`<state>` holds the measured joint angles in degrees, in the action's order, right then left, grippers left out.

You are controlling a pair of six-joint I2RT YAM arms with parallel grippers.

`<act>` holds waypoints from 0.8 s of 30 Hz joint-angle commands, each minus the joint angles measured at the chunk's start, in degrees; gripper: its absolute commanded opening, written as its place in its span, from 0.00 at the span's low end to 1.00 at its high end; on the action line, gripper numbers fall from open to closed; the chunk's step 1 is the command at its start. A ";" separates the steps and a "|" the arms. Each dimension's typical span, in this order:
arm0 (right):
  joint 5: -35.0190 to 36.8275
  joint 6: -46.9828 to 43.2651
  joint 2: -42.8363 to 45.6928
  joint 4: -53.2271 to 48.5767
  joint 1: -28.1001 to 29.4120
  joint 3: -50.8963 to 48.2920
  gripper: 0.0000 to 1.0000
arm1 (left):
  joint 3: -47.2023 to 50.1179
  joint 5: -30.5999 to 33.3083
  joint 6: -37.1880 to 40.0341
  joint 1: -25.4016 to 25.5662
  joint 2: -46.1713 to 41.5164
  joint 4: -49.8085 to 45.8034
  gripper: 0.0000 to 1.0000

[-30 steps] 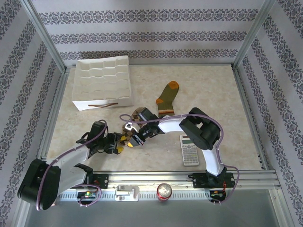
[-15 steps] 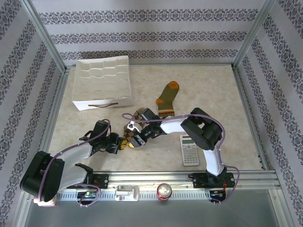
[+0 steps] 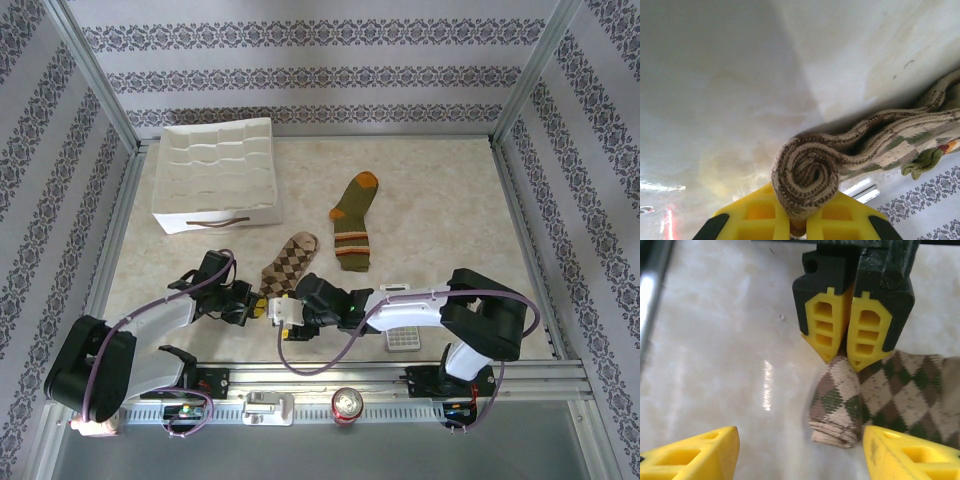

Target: Roll the socks

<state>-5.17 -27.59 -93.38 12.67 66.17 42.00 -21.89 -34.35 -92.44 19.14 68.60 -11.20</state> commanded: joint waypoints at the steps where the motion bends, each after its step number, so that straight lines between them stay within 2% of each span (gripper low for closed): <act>1: 11.45 -10.97 -3.21 1.33 1.63 2.32 0.64 | 0.37 1.49 2.15 -1.03 2.61 -7.60 0.00; 6: 16.83 -15.85 -9.04 3.59 4.39 5.37 0.57 | -0.77 0.80 3.66 -2.03 4.01 -7.91 0.00; 11: 16.50 -16.95 -11.60 2.81 4.94 8.04 0.45 | -1.01 0.58 4.37 -2.62 4.23 -8.26 0.00; 12: 16.58 -16.79 -12.00 2.74 4.98 8.18 0.41 | -1.05 0.43 4.45 -2.69 4.28 -8.22 0.00; 18: 15.24 -12.88 -13.27 -0.46 4.37 8.62 0.01 | -1.63 0.16 5.08 -3.28 3.77 -8.81 0.01; 21: 10.79 -8.29 -12.41 -3.81 2.70 8.47 0.00 | -2.51 0.16 5.94 -4.06 1.71 -10.05 0.17; 24: 2.06 -3.44 -11.56 -7.74 0.18 8.54 0.00 | -3.79 1.01 6.90 -5.47 -1.98 -13.15 0.43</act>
<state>4.40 -37.34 -105.16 13.23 68.71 50.65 -24.14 -36.18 -87.24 15.18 69.28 -16.88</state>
